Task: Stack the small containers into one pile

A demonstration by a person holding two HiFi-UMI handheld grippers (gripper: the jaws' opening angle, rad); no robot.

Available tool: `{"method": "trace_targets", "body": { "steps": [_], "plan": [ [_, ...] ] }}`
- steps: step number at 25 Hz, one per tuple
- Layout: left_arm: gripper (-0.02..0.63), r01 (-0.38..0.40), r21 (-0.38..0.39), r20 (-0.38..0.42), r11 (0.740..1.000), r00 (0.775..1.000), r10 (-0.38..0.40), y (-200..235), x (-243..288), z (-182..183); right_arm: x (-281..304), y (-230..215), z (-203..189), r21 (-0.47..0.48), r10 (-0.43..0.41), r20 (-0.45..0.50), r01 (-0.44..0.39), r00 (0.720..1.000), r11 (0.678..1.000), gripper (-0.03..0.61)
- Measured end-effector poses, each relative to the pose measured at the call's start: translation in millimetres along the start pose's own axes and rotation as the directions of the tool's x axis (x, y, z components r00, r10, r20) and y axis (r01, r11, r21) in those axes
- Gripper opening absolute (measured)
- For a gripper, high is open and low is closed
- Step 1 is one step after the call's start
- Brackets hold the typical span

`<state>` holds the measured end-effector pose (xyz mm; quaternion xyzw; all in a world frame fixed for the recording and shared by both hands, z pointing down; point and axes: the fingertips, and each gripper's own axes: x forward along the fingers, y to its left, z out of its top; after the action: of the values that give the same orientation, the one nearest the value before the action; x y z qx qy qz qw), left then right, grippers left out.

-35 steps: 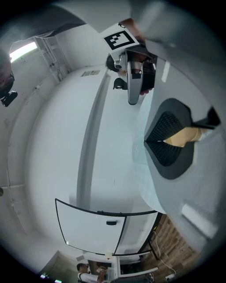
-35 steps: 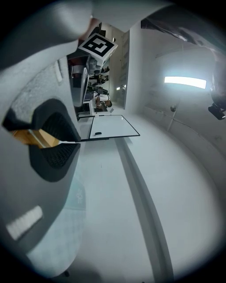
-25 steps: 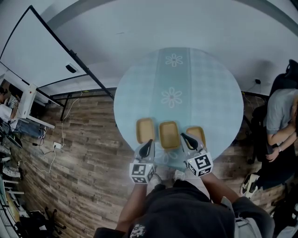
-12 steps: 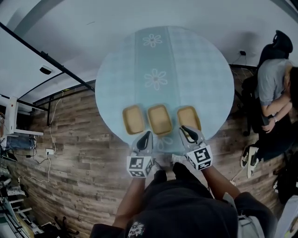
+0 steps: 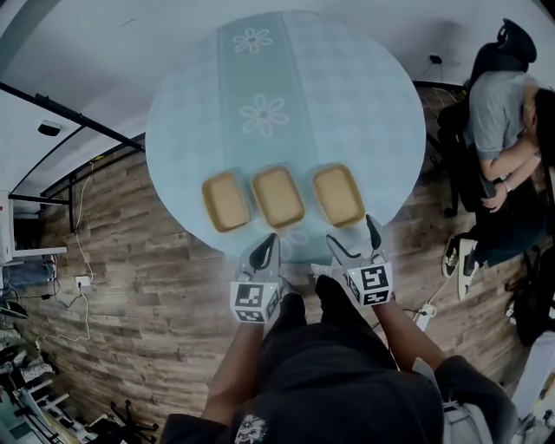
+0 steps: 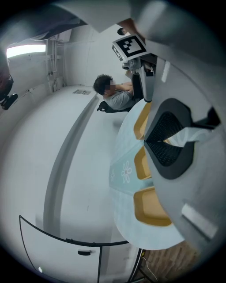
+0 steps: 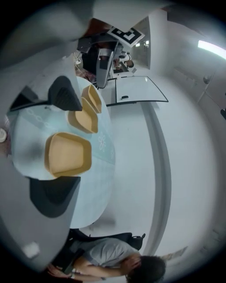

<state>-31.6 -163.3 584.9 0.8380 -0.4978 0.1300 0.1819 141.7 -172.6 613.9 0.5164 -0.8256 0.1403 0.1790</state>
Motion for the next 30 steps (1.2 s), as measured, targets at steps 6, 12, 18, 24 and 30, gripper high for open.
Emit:
{"method": "trace_targets", "body": {
  "steps": [6,12,18,24,30],
  "plan": [
    [0.005,0.0,-0.003,-0.03,1.0,1.0,0.0,0.2,-2.0,-20.6,24.1,-21.2,-53.2,0.041,-0.038,-0.121,0.044,0.992,0.998,0.539],
    [0.005,-0.018,-0.013,-0.041,1.0,0.999,0.017,11.2,-6.5,-30.6,51.6,-28.8,-65.8,0.027,-0.054,-0.172,0.06,0.984,0.998,0.558],
    [0.005,-0.046,-0.021,-0.063,0.999,0.997,0.044,20.1,-13.4,-40.1,63.4,-25.5,-67.3,-0.008,-0.023,-0.202,0.022,0.979,1.0,0.558],
    [0.005,-0.067,-0.025,-0.047,0.997,0.997,0.066,29.6,-13.4,-35.3,68.7,-26.0,-63.3,-0.043,-0.028,-0.189,0.02,0.982,0.999,0.534],
    [0.005,-0.079,-0.02,-0.051,0.997,0.996,0.078,32.1,-15.8,-34.5,63.7,-24.7,-61.0,-0.032,-0.019,-0.187,0.014,0.982,0.999,0.482]
  ]
}}
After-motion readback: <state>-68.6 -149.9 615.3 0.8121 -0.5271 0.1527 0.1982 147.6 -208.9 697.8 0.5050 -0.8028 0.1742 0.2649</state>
